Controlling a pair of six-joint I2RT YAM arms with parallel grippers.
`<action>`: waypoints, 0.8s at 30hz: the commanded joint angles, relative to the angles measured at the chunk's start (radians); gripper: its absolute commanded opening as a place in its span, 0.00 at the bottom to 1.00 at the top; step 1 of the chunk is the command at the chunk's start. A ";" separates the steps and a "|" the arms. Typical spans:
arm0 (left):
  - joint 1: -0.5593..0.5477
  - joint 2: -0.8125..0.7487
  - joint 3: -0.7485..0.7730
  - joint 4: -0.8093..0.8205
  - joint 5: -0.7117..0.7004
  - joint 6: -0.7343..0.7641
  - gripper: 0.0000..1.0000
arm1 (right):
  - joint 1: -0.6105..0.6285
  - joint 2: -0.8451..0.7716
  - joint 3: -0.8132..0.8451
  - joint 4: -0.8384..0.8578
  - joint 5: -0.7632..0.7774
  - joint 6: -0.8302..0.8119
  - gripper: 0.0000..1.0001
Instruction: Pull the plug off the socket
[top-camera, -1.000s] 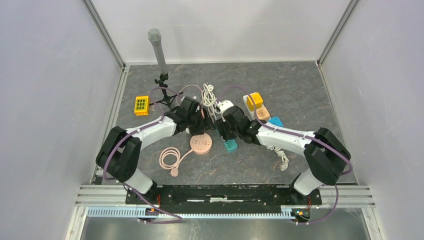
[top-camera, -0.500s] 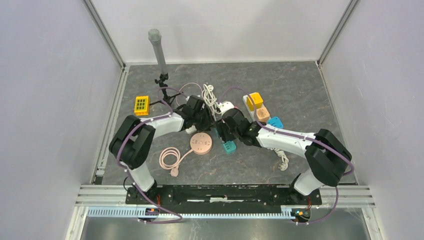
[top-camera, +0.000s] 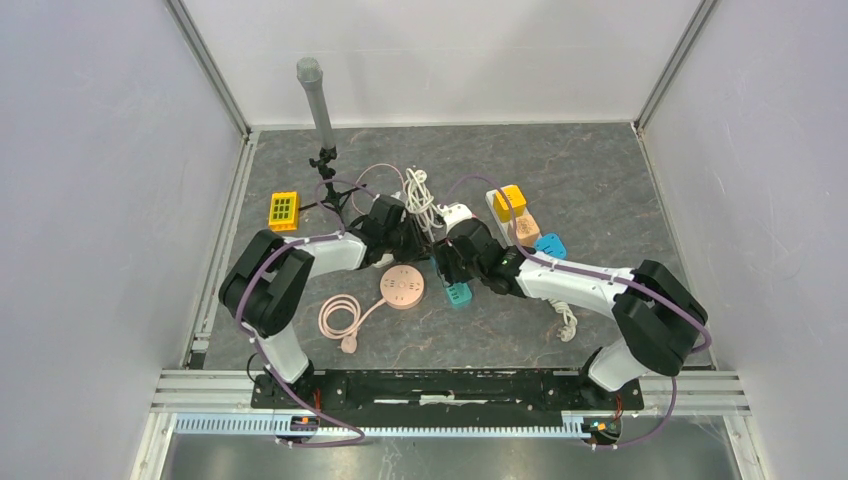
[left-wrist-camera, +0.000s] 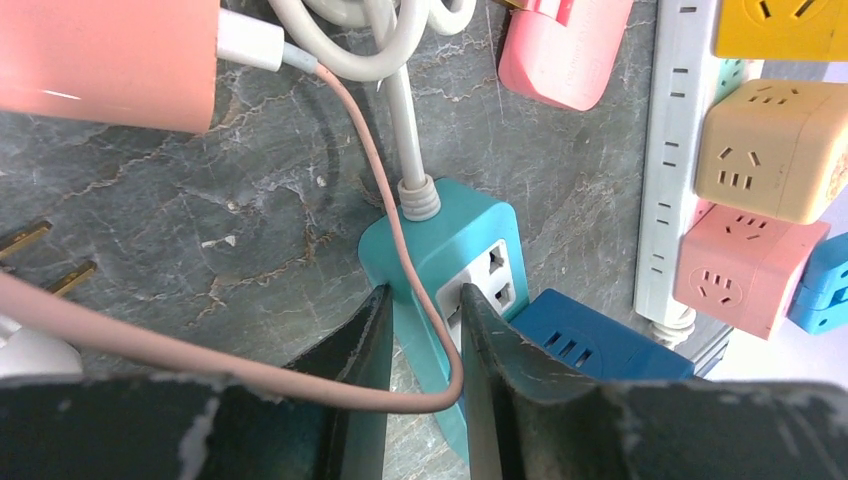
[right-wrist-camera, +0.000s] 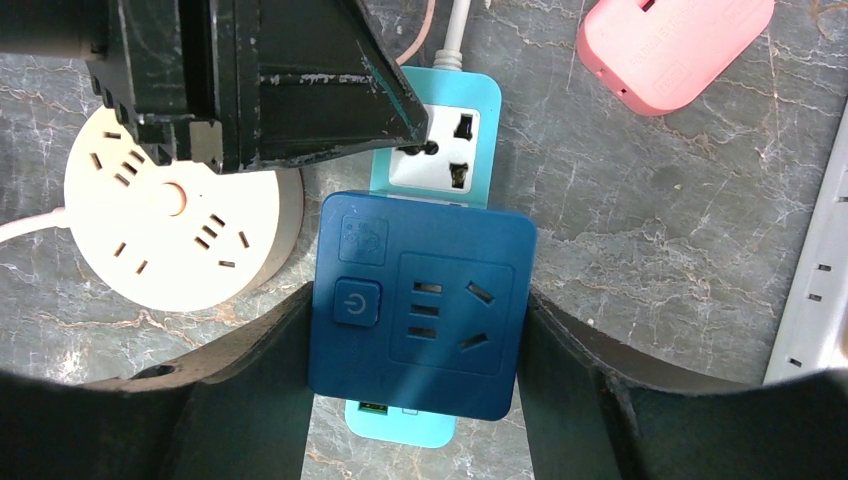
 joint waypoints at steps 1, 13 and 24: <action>-0.010 0.042 -0.105 -0.028 -0.038 0.021 0.30 | 0.016 -0.039 0.006 0.119 -0.137 0.049 0.00; -0.010 0.056 -0.165 -0.006 -0.043 0.043 0.29 | -0.002 -0.064 0.011 0.147 -0.152 0.001 0.00; -0.010 0.067 -0.169 -0.005 -0.044 0.046 0.29 | 0.124 0.038 0.114 0.008 0.099 -0.092 0.00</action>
